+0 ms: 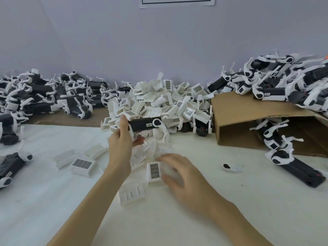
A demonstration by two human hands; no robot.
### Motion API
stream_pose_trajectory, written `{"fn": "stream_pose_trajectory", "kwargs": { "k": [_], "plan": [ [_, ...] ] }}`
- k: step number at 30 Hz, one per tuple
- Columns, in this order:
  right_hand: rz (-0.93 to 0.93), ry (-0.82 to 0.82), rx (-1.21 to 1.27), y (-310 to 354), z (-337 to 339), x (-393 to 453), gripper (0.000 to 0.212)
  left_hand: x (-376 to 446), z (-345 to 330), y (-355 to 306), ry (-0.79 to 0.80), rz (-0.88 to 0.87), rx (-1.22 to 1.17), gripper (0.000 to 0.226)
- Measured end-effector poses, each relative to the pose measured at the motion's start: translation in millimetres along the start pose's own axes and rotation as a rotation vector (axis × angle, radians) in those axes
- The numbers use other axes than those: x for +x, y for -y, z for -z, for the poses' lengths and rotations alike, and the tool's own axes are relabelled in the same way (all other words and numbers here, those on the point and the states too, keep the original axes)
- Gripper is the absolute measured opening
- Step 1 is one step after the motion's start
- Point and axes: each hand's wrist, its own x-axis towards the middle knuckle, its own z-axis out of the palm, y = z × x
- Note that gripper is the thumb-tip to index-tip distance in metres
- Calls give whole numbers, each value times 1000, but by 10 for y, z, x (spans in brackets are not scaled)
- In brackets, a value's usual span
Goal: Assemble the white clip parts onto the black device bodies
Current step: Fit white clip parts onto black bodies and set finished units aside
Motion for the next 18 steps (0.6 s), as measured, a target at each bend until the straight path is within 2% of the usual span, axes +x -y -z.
{"fn": "stream_pose_trajectory", "kwargs": {
  "k": [3,7,13,18],
  "plan": [
    [95,122,-207,19,-130,15,47,48,27,30,-35,42,-20,60],
    [14,47,-150,-10,-48,57,43,44,18,13,-41,28,-72,56],
    [-134,-154,139,-165,233,77,40,3,-6,-16,-29,-32,-70,52],
    [-245,-265,608,-174,352,125,31,-35,-22,-23,-17,-108,8,46]
  ]
}}
